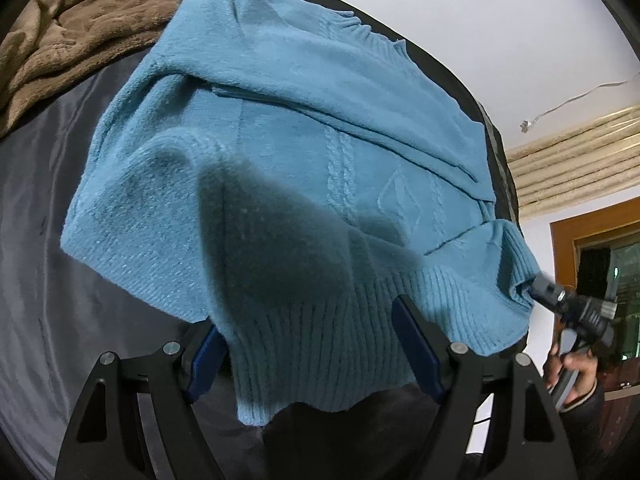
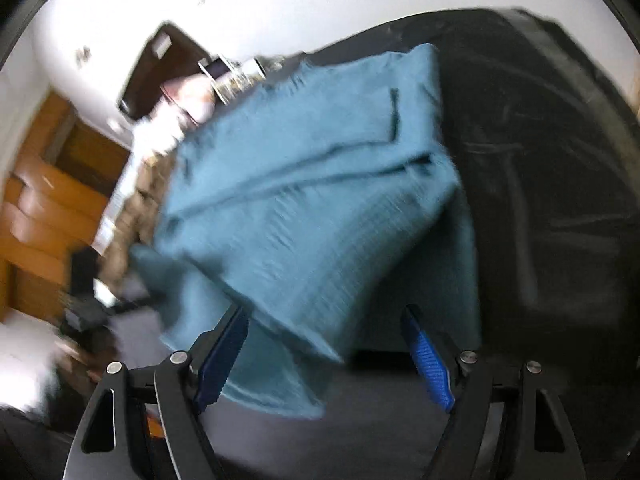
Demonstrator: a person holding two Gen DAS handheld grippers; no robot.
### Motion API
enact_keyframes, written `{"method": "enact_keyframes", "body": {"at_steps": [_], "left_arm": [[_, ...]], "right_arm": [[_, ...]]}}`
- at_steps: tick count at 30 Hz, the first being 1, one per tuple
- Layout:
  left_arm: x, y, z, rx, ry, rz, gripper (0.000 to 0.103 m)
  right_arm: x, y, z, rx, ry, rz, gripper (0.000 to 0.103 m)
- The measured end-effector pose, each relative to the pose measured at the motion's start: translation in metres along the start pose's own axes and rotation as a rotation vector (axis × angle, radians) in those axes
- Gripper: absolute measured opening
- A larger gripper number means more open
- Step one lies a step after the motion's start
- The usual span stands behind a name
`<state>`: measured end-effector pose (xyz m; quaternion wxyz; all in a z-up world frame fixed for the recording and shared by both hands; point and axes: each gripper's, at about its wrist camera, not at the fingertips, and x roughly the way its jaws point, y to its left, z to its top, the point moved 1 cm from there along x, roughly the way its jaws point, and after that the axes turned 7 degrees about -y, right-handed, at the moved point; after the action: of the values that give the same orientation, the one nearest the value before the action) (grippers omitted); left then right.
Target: Fold clothes
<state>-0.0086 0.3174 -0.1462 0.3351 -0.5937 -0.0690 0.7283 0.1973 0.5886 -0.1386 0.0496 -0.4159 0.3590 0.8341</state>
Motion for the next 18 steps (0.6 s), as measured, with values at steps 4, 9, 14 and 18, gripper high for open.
{"method": "enact_keyframes", "body": {"at_steps": [4,9,14,18], "left_arm": [[-0.001,0.002,0.000,-0.009,0.005,-0.023,0.081],[-0.004,0.008,-0.001,-0.032,0.017,-0.068,0.077],[-0.004,0.012,-0.003,-0.042,0.040,-0.067,0.035],[-0.003,0.010,-0.003,-0.040,0.040,-0.068,0.017]], "right_arm": [[0.018,-0.010,0.017,0.150,0.004,0.053,0.080],[0.038,-0.021,0.019,0.193,0.023,-0.019,0.080],[0.041,-0.025,0.015,0.129,0.026,-0.104,0.037],[0.039,-0.020,0.012,0.071,0.006,-0.121,0.033]]}}
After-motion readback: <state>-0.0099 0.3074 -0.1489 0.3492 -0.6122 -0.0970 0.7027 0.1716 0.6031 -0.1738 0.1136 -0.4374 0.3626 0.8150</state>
